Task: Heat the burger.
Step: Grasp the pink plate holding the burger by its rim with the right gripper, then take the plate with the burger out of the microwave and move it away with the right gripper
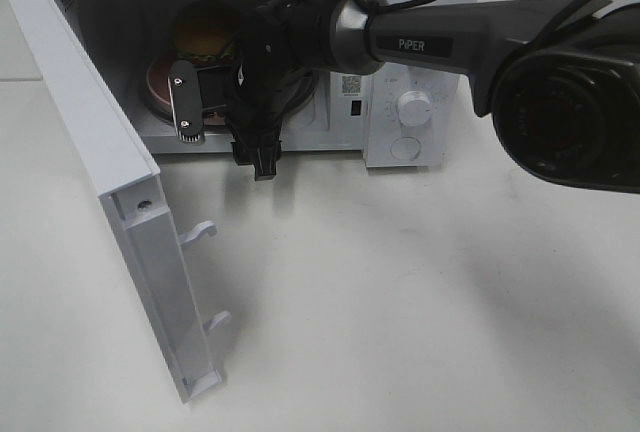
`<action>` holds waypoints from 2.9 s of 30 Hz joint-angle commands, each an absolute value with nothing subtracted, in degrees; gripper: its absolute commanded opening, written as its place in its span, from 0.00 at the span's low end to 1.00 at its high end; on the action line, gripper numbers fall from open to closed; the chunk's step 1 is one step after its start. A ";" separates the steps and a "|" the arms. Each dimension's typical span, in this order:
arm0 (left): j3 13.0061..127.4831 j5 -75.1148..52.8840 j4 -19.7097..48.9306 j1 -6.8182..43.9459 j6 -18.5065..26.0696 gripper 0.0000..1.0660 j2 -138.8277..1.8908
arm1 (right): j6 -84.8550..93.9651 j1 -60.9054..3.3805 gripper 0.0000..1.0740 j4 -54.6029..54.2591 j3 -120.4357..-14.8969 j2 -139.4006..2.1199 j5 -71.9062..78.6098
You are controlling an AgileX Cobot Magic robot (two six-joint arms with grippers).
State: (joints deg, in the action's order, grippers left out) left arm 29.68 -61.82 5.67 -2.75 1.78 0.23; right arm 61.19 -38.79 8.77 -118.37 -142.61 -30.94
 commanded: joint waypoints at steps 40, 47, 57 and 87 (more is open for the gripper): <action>29.56 -61.31 5.96 -2.75 1.78 0.94 0.69 | 74.54 -40.05 0.00 5.04 -104.16 -128.69 -27.73; 29.56 -61.31 5.96 -2.75 1.78 0.94 0.69 | 76.66 -40.05 0.00 5.04 -96.49 -123.87 -22.75; 29.56 -61.31 5.96 -2.75 1.78 0.94 0.69 | 80.73 -40.05 0.00 4.87 -85.43 -116.37 -17.76; 29.56 -61.31 5.96 -2.75 1.78 0.94 0.69 | 81.13 -40.05 0.00 4.64 -61.71 -97.35 -13.01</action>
State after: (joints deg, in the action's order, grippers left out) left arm 29.68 -61.82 5.67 -2.75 1.78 0.23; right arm 81.47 -40.34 4.35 -63.48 -100.73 -17.02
